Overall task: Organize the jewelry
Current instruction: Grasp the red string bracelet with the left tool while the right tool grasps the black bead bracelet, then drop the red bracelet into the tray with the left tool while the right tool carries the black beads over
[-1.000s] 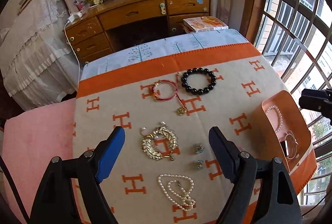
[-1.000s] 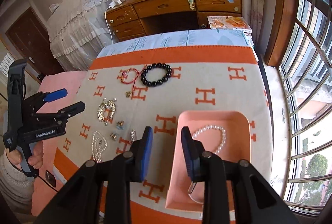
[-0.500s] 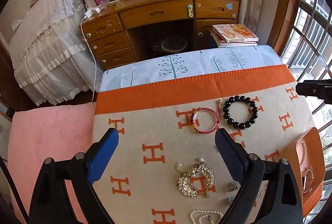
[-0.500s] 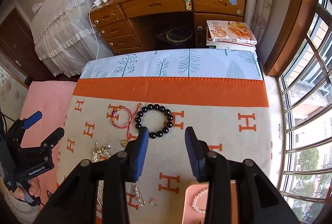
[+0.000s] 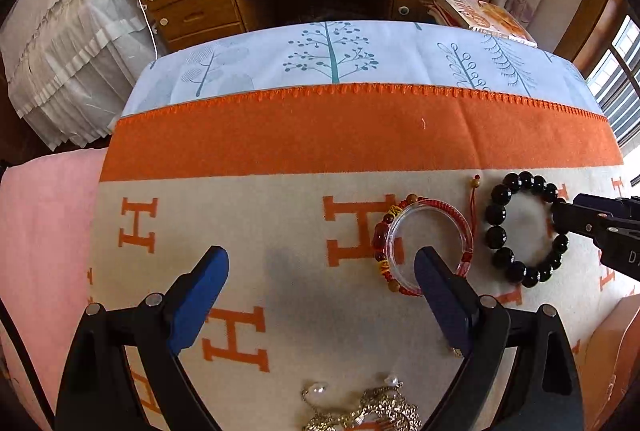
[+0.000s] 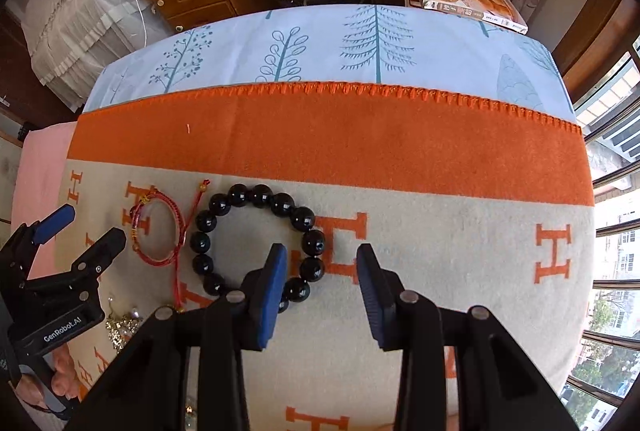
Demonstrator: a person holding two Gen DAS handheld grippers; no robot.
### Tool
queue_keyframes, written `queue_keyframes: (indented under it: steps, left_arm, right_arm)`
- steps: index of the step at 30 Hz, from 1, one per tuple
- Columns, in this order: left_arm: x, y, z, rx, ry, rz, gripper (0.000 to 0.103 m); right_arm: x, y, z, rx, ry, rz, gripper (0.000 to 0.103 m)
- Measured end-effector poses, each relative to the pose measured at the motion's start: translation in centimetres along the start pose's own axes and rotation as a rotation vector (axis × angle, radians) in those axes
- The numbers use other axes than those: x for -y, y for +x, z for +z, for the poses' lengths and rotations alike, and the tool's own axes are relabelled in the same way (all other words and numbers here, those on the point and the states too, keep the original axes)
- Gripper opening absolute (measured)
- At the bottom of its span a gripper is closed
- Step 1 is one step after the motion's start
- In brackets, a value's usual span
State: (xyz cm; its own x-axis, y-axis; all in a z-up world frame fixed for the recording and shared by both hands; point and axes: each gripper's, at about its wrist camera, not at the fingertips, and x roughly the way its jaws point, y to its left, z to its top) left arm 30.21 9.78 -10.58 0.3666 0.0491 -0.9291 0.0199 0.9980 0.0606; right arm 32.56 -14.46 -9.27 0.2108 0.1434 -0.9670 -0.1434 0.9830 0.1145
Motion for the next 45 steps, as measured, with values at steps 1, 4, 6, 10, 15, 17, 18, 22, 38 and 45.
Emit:
queue_keyframes:
  steps: [1,4,6,10,15,17,18,22,38,45]
  left_arm:
    - [0.1,0.5,0.0,-0.007,-0.004,0.003,0.092]
    - [0.5,1.5,0.1,-0.031,-0.01,0.003,0.082]
    - [0.5,1.8,0.1,-0.042,-0.02,-0.012,0.076]
    - [0.7,1.7,0.4,-0.054,-0.043,-0.058,0.05]
    - [1.8,1.2,0.5,-0.069,-0.03,-0.032,0.01]
    - [2.0,1.0,0.2,-0.057,-0.037,-0.044,0.01]
    - [2.1,0.8,0.0,-0.051,-0.045,-0.058,0.01]
    - [2.7,-1.8,-0.9,0.002,-0.044,-0.099,0.01]
    - [18.1,-15.9,-7.7,0.186,0.283,-0.333,0.01]
    - [25.3,-14.6,-11.6,0.124,0.386,-0.379,0.01]
  right_arm:
    - [-0.3,0.4,0.1,0.0,-0.012,-0.012,0.037]
    - [-1.5,0.7,0.0,0.039,-0.079,-0.065,0.033]
    - [-2.1,0.8,-0.3,0.069,-0.117,-0.107,0.016]
    - [-1.4,0.0,-1.1,0.083,-0.086,-0.042,0.015]
    - [0.6,-3.5,-3.1,0.157,-0.03,0.081,0.015]
    - [1.3,-5.3,-4.1,0.196,-0.013,0.121,0.015]
    - [1.8,-6.2,-4.7,0.216,-0.003,0.141,0.015]
    - [3.6,-10.0,-7.3,0.295,0.025,0.192,0.015]
    - [11.0,-20.5,-20.1,0.519,0.127,0.208,0.015]
    - [13.7,-20.2,-24.5,0.501,0.163,0.21,0.015]
